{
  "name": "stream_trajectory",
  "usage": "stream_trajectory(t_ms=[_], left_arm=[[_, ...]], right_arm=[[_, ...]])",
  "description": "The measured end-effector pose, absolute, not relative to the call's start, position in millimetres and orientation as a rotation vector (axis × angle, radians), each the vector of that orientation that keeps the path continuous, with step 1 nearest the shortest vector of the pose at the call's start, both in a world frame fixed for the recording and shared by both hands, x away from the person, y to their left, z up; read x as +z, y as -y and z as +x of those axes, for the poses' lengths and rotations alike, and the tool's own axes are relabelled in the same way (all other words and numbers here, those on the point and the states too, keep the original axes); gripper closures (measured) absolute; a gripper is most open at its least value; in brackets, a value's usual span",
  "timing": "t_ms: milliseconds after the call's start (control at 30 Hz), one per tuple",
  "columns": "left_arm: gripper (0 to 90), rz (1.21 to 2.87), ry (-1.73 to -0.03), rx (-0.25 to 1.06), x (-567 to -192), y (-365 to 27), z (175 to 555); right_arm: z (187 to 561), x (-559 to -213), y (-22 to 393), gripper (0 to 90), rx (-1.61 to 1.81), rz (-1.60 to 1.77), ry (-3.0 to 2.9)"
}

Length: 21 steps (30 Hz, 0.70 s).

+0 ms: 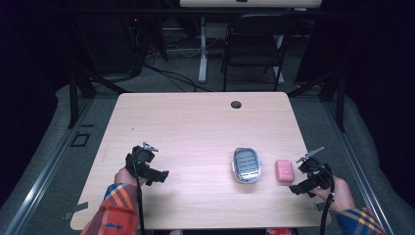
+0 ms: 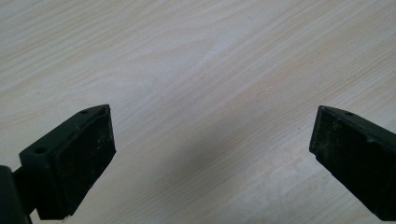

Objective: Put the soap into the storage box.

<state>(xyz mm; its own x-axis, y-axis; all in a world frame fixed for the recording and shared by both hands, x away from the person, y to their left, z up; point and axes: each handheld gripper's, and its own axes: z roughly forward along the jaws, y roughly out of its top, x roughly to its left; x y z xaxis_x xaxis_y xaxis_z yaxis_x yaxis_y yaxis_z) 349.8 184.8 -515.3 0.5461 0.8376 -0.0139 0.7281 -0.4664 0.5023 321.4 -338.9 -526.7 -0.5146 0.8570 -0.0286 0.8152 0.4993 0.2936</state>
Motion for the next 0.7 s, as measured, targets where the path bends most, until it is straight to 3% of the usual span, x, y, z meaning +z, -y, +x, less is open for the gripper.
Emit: stream_trajectory(t_ms=[700], left_arm=[[0.0,2.33,-1.257,0.324,-515.2,-183.2,350.2]], right_arm=[[322.4,-525.7,335.4,0.0,0.366,1.423,-2.577]])
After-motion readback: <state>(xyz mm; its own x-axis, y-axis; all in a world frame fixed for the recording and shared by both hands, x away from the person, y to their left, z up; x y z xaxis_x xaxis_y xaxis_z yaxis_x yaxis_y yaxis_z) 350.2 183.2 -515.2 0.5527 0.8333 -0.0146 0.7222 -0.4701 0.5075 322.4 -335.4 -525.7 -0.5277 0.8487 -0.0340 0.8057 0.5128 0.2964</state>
